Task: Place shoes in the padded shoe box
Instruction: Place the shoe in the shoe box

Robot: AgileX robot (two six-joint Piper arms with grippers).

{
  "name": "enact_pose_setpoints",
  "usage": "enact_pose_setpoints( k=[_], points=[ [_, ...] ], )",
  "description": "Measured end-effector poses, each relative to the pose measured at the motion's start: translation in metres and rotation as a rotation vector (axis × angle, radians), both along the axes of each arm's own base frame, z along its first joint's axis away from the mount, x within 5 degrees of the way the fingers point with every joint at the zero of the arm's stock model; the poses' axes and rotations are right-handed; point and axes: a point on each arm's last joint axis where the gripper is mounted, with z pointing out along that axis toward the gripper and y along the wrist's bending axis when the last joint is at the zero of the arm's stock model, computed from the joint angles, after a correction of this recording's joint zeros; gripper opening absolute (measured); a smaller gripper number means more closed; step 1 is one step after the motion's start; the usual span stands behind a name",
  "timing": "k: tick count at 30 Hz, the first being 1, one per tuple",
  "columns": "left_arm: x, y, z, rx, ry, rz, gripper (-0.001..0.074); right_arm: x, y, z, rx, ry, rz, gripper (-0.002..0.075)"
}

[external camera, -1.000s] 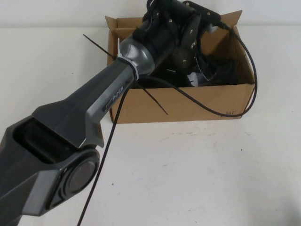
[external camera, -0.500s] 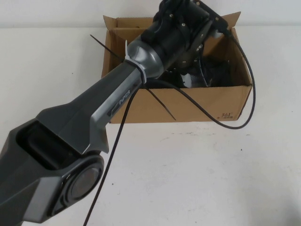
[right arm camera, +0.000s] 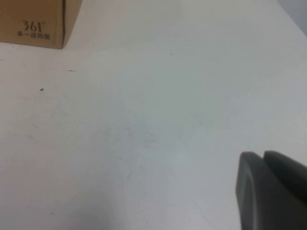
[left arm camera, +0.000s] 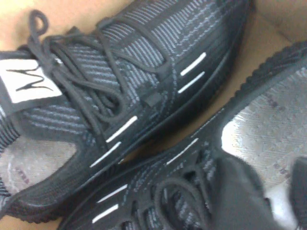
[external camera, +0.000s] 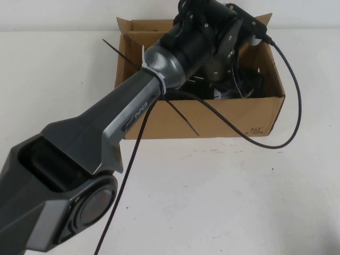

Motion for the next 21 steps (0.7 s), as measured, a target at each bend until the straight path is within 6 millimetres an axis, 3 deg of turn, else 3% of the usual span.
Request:
enact_pose_setpoints(
  k=[2,5,9,12,17,18,21],
  points=[
    [0.0,0.0,0.0,-0.002,0.002,0.001,0.0334,0.0,0.0,0.0,0.0,0.0,0.0,-0.0008],
    [-0.001,0.001,0.002,-0.006,0.001,0.003,0.047,0.0,0.0,0.0,0.0,0.0,0.0,-0.0008],
    [-0.007,0.008,0.022,-0.001,-0.005,0.015,0.0515,0.0,0.0,0.0,0.0,0.0,0.0,-0.0008],
    [-0.018,0.02,0.048,-0.002,-0.015,0.03,0.045,0.0,0.0,0.0,0.0,0.0,0.0,-0.0008],
    [-0.044,0.05,0.088,0.021,-0.04,0.047,0.012,0.0,0.0,0.0,0.0,0.0,0.0,-0.0008],
    [-0.05,0.058,0.096,0.03,-0.056,0.05,0.0085,0.0,0.0,0.0,0.0,0.0,0.0,-0.0008],
    [-0.067,0.08,0.097,0.08,-0.07,0.064,0.0023,0.0,0.0,0.0,0.0,0.0,0.0,-0.0008]
  ],
)
